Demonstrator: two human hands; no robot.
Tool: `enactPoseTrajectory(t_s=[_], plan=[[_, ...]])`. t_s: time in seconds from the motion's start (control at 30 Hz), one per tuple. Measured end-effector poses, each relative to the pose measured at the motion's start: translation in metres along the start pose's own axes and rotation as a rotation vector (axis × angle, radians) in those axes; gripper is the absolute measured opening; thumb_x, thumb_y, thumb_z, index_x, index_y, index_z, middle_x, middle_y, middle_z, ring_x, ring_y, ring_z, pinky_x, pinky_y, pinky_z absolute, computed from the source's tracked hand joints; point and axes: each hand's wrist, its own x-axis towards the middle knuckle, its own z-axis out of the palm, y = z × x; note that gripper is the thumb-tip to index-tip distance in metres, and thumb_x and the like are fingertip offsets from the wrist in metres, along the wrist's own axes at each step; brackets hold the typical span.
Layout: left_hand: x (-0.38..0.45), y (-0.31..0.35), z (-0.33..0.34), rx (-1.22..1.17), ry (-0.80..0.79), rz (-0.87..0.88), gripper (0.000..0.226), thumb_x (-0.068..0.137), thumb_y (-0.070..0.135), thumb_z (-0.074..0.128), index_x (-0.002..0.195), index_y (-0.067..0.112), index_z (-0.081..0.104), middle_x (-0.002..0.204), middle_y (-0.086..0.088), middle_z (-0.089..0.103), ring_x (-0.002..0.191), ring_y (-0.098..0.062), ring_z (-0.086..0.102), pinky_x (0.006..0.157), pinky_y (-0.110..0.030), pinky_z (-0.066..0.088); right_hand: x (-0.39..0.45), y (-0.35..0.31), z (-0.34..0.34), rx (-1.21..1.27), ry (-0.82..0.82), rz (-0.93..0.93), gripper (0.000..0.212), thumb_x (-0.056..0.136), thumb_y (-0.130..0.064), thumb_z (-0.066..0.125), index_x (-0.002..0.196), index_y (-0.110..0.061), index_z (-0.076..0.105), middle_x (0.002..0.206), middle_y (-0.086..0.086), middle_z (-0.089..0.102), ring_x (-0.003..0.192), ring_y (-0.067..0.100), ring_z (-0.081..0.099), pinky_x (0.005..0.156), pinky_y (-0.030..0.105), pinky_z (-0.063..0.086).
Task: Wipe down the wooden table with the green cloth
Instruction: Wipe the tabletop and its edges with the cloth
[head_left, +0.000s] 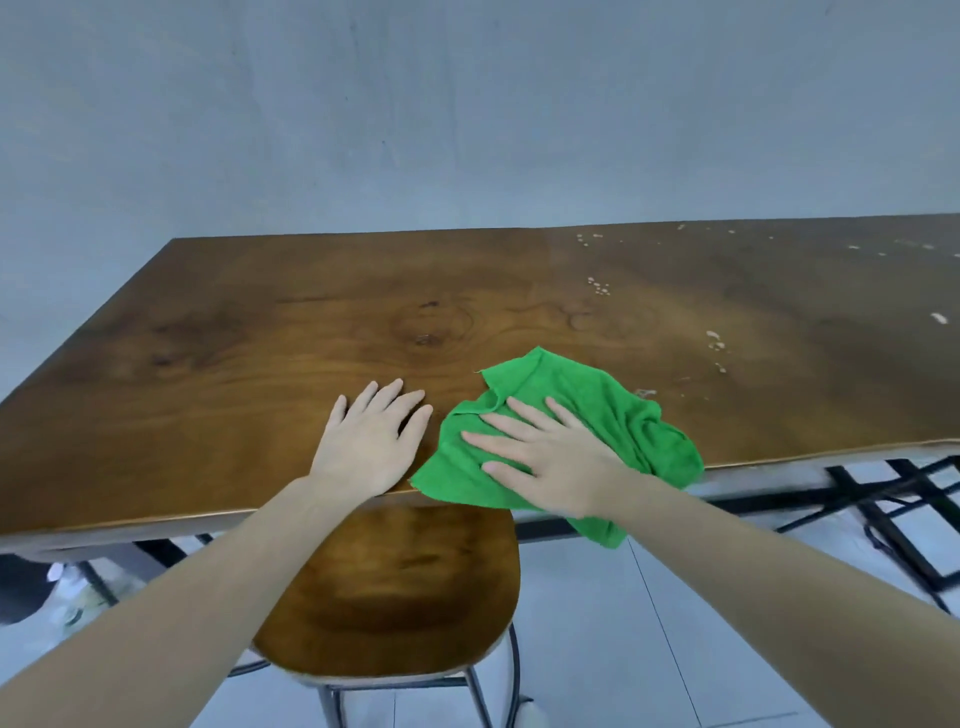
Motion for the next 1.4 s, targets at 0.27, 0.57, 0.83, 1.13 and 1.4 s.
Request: enactPoseTrajectory(t_s=[0.27,0.57,0.83,1.13,1.4], plan=[[0.019,0.029,0.003,0.048,-0.059,0.094,0.06,0.098,0.062,0.011,0.15,0.042,0.031,0.163,0.012,0.019,0.151,-0.016,0.008,0.121,-0.055,0.001,-0.038,0.064,-0.007,-0.023,-0.031,0.111,0.054,0.093,-0.075,0.007,0.147,-0.069,0.002,0.167,-0.02,0.008,0.155,0.011,-0.008,0.125,0.046,-0.008],[0.093,0.055,0.014,-0.019,-0.038,0.083,0.056,0.1,0.059,0.011,0.147,0.043,0.037,0.161,0.014,0.023,0.15,-0.012,0.011,0.119,-0.06,0.001,0.051,0.098,-0.022,-0.038,-0.077,0.002,0.062,0.091,-0.08,0.01,0.15,-0.064,0.003,0.169,-0.014,0.002,0.155,0.012,-0.01,0.124,0.054,-0.007],[0.201,0.077,0.022,-0.048,0.008,-0.077,0.062,0.097,0.063,0.008,0.149,0.042,0.032,0.161,0.013,0.025,0.15,-0.011,0.013,0.118,-0.06,0.0,0.172,0.188,-0.043,-0.031,-0.072,0.002,0.06,0.094,-0.077,0.012,0.151,-0.06,0.003,0.169,-0.012,0.003,0.155,0.011,-0.007,0.124,0.052,-0.006],[0.303,0.101,0.033,0.005,-0.002,-0.164,0.062,0.095,0.067,0.011,0.15,0.044,0.028,0.162,0.014,0.019,0.151,-0.014,0.007,0.116,-0.064,-0.001,0.298,0.282,-0.06,-0.023,-0.019,0.077,0.063,0.094,-0.075,0.01,0.155,-0.056,0.007,0.17,-0.006,0.004,0.156,0.017,-0.002,0.124,0.052,-0.003],[0.306,0.104,0.042,0.059,0.068,-0.173,0.065,0.093,0.071,0.011,0.153,0.047,0.014,0.163,0.017,0.015,0.151,-0.011,0.002,0.119,-0.058,-0.003,0.367,0.287,-0.068,-0.045,-0.009,0.104,0.061,0.1,-0.065,0.015,0.157,-0.049,0.005,0.17,-0.005,-0.001,0.156,0.027,-0.002,0.123,0.056,-0.001]])
